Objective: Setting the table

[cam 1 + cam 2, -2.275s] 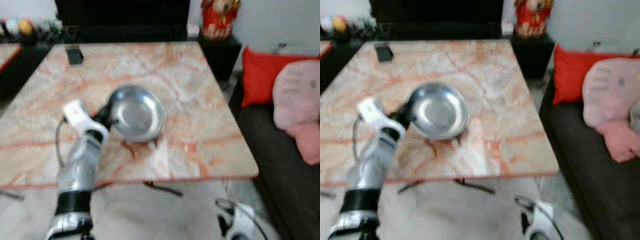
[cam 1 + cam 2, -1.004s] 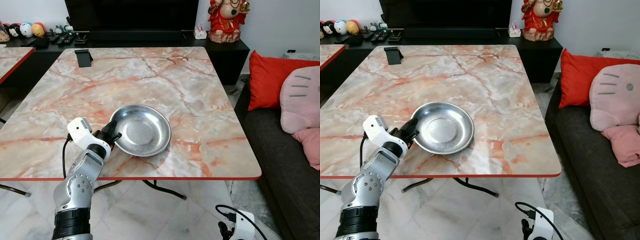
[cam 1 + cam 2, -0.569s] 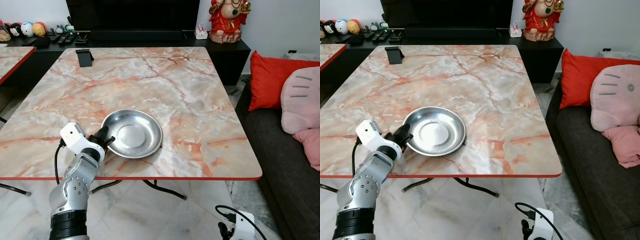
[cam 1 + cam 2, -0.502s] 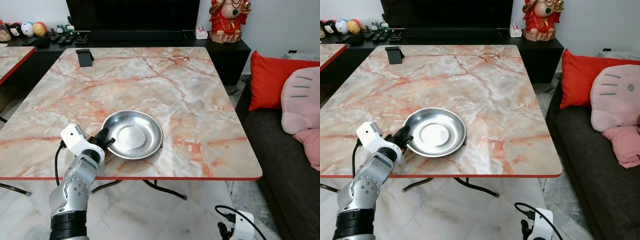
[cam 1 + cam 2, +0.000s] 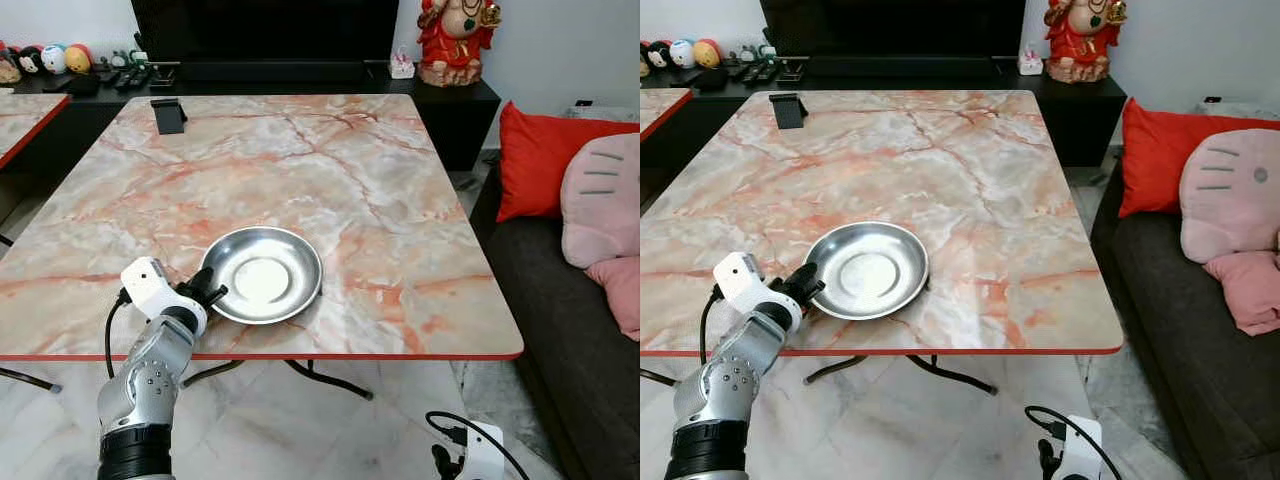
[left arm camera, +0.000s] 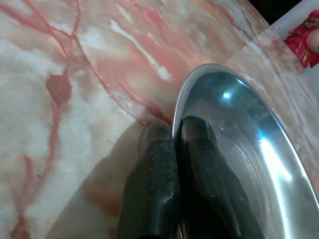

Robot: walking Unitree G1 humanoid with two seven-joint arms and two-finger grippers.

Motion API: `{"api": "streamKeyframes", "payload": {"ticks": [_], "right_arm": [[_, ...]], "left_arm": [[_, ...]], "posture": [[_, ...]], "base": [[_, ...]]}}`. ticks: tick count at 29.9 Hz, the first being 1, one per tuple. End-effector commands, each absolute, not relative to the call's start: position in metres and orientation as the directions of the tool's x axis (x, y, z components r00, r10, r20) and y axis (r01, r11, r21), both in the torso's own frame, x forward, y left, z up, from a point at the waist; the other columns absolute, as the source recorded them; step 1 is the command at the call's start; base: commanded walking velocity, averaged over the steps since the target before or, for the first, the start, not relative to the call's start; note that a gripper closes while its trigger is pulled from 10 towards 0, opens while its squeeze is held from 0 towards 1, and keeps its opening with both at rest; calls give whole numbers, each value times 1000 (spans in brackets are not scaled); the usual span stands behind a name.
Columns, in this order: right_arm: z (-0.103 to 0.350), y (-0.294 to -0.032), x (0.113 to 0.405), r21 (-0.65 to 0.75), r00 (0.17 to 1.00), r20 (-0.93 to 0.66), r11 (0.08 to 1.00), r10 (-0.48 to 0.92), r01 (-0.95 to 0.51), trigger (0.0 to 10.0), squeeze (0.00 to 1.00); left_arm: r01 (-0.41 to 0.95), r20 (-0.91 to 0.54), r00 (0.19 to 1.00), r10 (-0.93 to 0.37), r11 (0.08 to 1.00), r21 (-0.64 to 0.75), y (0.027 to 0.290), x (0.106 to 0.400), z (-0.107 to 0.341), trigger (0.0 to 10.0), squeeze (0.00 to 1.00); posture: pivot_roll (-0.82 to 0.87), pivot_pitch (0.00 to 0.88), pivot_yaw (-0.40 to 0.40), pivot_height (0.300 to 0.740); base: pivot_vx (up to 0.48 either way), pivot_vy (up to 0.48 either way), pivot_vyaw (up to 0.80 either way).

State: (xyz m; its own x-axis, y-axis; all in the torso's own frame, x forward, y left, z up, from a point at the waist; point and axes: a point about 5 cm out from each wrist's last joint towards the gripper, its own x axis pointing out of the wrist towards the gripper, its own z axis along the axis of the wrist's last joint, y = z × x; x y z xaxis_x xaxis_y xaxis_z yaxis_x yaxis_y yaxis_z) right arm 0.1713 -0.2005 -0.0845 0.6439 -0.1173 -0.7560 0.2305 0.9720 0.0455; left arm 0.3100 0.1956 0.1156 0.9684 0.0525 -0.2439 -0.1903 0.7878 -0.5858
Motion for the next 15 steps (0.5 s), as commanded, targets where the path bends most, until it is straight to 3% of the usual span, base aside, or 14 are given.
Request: {"api": "streamKeyframes", "payload": {"ticks": [1, 4, 5, 6, 8, 9, 15], "right_arm": [[-86, -201, 168, 45, 632, -767, 972, -113, 229, 10000, 0], [-86, -201, 168, 45, 629, -769, 972, -113, 230, 10000, 0], [-86, -201, 167, 44, 629, -769, 972, -114, 230, 10000, 0], [-87, -201, 167, 43, 628, -770, 972, -115, 230, 10000, 0], [-87, -201, 167, 43, 628, -770, 972, -115, 231, 10000, 0], [-87, -201, 167, 44, 629, -769, 972, -115, 231, 10000, 0], [-87, -202, 167, 42, 628, -769, 972, -117, 233, 10000, 0]], "left_arm": [[-240, -288, 954, 87, 797, -554, 201, 308, 108, 10000, 0], [-242, -290, 953, 88, 799, -551, 201, 308, 108, 10000, 0], [-242, -289, 953, 90, 799, -550, 201, 308, 108, 10000, 376], [-242, -285, 954, 94, 804, -544, 201, 309, 108, 10000, 435], [-242, -283, 954, 96, 805, -542, 202, 309, 108, 10000, 443], [-242, -282, 955, 97, 805, -542, 202, 309, 109, 10000, 604], [-245, -283, 954, 101, 806, -539, 202, 310, 109, 10000, 592]], "posture": [[26, 0, 1, 724], [27, 0, -1, 724], [27, 0, -1, 724], [28, 0, -3, 724], [28, 0, -3, 724], [28, 0, -5, 724], [29, 0, -5, 724]], "base": [[0, 0, 0], [0, 0, 0], [0, 0, 0], [0, 0, 0], [0, 0, 0], [0, 0, 0], [0, 0, 0]]}}
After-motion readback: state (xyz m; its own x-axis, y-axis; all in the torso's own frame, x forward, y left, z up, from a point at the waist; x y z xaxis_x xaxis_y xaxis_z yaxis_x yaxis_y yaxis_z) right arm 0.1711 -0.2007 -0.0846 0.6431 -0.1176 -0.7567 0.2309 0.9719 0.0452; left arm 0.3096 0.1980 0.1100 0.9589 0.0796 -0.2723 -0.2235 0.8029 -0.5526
